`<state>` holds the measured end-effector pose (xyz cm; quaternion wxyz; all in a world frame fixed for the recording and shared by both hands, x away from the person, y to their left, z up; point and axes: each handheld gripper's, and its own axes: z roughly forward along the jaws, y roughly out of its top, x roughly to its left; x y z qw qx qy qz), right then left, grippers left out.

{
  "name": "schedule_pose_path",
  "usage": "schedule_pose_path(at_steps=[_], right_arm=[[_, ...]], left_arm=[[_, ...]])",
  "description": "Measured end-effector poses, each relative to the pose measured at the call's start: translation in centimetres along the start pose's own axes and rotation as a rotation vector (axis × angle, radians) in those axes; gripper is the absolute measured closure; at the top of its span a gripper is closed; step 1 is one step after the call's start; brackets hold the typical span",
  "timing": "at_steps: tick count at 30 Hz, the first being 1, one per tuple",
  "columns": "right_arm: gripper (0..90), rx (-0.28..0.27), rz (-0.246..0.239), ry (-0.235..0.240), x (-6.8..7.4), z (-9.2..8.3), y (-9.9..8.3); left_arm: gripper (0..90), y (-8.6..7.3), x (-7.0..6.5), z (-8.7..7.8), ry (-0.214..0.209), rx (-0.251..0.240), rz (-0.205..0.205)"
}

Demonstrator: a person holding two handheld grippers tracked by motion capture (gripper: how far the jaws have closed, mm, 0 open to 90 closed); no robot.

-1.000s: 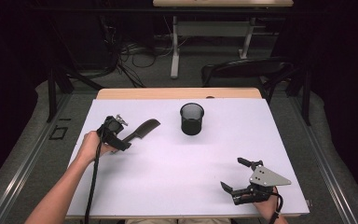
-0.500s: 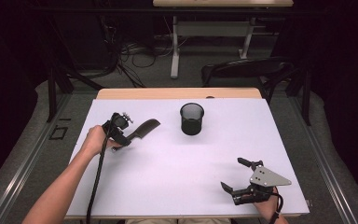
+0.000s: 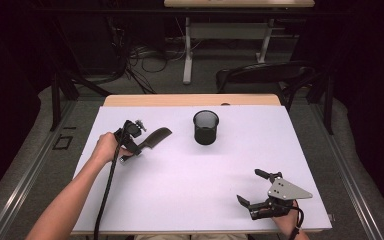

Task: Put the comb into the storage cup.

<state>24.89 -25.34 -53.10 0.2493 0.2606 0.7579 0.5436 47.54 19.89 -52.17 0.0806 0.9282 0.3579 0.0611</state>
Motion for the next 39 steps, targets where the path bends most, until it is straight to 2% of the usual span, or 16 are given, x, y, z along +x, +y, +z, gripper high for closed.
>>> schedule_pose_path(at_steps=[4, 5, 10, 16, 19, 22, 23, 28, 35, 39], right_arm=[[0.9, 0.005, 0.001, 0.001, 0.0, 0.0, 0.0], [0.9, 0.005, 0.001, 0.002, 0.0, 0.0, 0.0], [0.9, 0.006, 0.001, 0.001, 0.0, 0.0, 0.0], [0.9, 0.006, 0.0, 0.003, 0.1, 0.0, 0.0], [0.9, 0.006, 0.0, 0.001, 0.0, 0.0, 0.0], [0.9, 0.003, -0.002, 0.001, 0.0, 0.0, 0.0], [0.9, 0.002, -0.005, 0.0, 0.0, -0.1, 0.0], [0.9, 0.002, -0.003, -0.003, 0.0, -0.1, 0.0], [0.9, 0.007, 0.001, -0.002, 0.0, 0.0, 0.0], [0.9, 0.005, 0.001, -0.002, 0.0, 0.0, 0.0]], left_arm=[[67.0, 0.1, 0.1, 0.1, 0.003, 0.011, 0.028], [67.8, 0.1, 0.2, 0.1, 0.002, 0.023, 0.046], [68.0, 0.2, 0.2, 0.4, -0.004, 0.032, 0.061], [71.4, 0.1, 0.5, 0.5, -0.034, 0.031, 0.06], [72.7, 0.2, 0.2, 0.5, -0.02, 0.033, 0.057], [72.9, 0.2, 0.4, 0.4, -0.025, 0.033, 0.059], [73.0, 0.0, 0.4, 0.4, -0.028, 0.01, 0.033], [73.0, -0.5, 0.9, -0.2, -0.036, -0.052, 0.005], [73.0, -0.9, 0.6, -1.2, -0.049, -0.104, -0.019], [73.0, -1.0, 0.2, -1.6, -0.041, -0.14, -0.028]])
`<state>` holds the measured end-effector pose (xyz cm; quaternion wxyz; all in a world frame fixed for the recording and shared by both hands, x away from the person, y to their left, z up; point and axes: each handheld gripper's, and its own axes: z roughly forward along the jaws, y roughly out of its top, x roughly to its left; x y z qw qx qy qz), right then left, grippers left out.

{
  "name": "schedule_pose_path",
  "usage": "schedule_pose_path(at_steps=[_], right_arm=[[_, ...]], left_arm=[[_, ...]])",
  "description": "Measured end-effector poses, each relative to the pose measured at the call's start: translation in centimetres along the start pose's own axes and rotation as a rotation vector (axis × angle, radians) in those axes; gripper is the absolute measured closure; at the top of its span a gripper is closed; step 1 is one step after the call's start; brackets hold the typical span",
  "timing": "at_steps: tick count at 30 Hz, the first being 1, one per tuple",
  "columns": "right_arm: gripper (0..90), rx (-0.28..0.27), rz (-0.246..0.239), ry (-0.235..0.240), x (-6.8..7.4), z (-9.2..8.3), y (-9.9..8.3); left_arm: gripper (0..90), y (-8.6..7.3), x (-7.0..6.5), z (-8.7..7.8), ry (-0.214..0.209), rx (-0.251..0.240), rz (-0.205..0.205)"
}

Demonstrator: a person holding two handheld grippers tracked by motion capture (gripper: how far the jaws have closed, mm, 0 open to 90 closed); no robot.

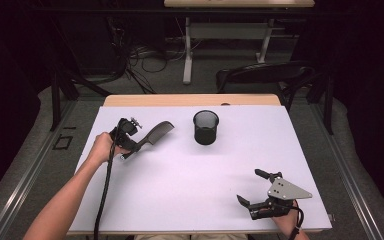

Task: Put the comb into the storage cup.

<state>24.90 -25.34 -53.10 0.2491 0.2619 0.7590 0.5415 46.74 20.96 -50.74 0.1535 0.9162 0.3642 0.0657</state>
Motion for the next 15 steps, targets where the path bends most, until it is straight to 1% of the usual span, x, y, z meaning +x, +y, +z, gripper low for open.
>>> schedule_pose_path(at_steps=[4, 10, 13, 15], right_arm=[[0.9, 0.001, 0.0, -0.002, 0.0, 0.0, 0.0], [0.9, 0.0, 0.001, -0.003, 0.0, -0.1, 0.0], [0.9, -0.002, 0.0, -0.002, 0.0, 0.0, 0.0], [0.9, -0.001, -0.001, -0.001, 0.0, 0.0, 0.0]], left_arm=[[72.9, 0.0, -0.3, -0.3, -0.006, -0.022, -0.005], [72.9, -0.4, -0.6, -0.9, -0.008, -0.069, -0.017], [72.9, -0.6, -0.7, -1.1, -0.015, -0.092, -0.024], [72.9, -0.8, -0.8, -1.1, -0.011, -0.105, -0.024]])
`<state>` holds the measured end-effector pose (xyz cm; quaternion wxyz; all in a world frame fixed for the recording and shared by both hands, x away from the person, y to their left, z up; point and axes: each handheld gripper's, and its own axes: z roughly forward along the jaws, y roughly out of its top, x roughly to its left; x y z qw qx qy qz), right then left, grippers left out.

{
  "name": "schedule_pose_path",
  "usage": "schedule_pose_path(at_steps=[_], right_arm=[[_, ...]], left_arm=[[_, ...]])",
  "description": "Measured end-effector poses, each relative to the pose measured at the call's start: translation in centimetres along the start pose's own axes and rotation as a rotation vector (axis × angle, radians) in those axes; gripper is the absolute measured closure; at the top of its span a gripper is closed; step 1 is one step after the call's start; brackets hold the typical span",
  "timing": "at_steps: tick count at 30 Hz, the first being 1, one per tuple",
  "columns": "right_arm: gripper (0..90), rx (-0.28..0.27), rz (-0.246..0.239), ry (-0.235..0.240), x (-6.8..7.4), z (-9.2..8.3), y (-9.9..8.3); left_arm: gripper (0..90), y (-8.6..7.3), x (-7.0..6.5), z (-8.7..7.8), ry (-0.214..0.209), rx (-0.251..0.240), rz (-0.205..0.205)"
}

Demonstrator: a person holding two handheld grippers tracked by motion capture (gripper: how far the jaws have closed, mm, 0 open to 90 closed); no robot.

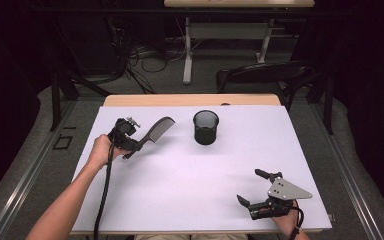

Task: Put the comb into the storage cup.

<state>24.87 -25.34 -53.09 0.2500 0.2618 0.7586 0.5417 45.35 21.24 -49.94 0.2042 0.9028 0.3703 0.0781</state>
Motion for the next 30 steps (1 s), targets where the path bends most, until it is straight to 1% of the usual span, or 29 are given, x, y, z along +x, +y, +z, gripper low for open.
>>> schedule_pose_path(at_steps=[5, 8, 12, 13, 17, 21, 22, 30], right_arm=[[0.9, 0.0, 0.0, -0.002, 0.0, 0.0, 0.0], [0.9, 0.002, 0.001, -0.002, 0.0, 0.0, 0.0], [0.9, 0.004, 0.002, -0.002, 0.0, 0.0, 0.0], [0.9, 0.004, 0.002, -0.002, 0.0, 0.0, 0.0], [0.9, 0.003, 0.002, -0.001, 0.0, 0.0, 0.0], [0.9, 0.002, 0.004, -0.002, 0.0, 0.1, 0.0], [0.9, 0.004, 0.003, -0.001, 0.0, 0.1, 0.0], [0.9, 0.004, 0.001, -0.002, -0.1, 0.1, 0.0]], left_arm=[[72.9, -0.5, -0.2, -0.2, 0.002, -0.035, -0.012], [72.9, -0.8, -0.3, -0.3, 0.002, -0.048, -0.016], [72.9, -1.1, -0.4, -0.4, 0.005, -0.075, -0.021], [72.9, -1.2, -0.4, -0.5, 0.007, -0.089, -0.025], [72.9, -1.3, -0.6, -0.7, 0.006, -0.117, -0.031], [72.9, -1.4, -0.9, -0.9, 0.021, -0.15, -0.031], [72.9, -1.4, -1.0, -0.9, 0.017, -0.159, -0.03], [72.9, -1.6, -1.6, -1.0, 0.03, -0.221, -0.037]])
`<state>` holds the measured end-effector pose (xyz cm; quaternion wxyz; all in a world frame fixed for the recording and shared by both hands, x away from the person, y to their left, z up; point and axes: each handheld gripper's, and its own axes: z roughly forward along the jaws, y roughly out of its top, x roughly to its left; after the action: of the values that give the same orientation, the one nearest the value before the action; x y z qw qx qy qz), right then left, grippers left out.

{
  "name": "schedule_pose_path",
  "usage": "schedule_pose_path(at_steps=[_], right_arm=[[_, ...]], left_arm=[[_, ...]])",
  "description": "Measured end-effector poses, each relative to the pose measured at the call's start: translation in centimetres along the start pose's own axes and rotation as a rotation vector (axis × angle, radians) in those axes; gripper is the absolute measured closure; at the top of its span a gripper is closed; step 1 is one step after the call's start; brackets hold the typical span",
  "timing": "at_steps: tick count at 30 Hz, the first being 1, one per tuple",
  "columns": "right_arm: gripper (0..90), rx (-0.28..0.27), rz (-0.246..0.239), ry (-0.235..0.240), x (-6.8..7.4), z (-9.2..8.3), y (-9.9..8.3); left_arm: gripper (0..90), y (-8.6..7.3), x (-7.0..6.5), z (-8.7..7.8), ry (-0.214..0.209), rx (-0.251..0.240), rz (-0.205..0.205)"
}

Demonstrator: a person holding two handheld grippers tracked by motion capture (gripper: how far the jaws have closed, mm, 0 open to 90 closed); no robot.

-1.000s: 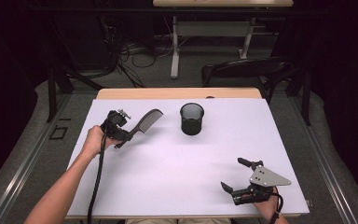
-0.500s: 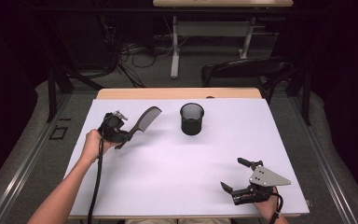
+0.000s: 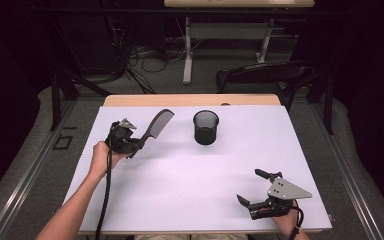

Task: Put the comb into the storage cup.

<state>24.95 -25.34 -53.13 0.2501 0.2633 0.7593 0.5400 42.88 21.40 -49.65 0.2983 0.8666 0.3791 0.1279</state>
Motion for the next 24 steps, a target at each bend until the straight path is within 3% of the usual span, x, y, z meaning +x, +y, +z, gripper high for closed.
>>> schedule_pose_path(at_steps=[14, 24], right_arm=[[0.9, 0.001, -0.001, 0.001, 0.0, 0.0, 0.0], [0.9, 0.003, -0.001, -0.002, -0.1, 0.0, 0.0]], left_arm=[[72.9, -0.1, -0.8, -0.1, 0.011, -0.121, -0.026], [72.9, -0.2, -1.1, 0.1, 0.009, -0.168, -0.038]])
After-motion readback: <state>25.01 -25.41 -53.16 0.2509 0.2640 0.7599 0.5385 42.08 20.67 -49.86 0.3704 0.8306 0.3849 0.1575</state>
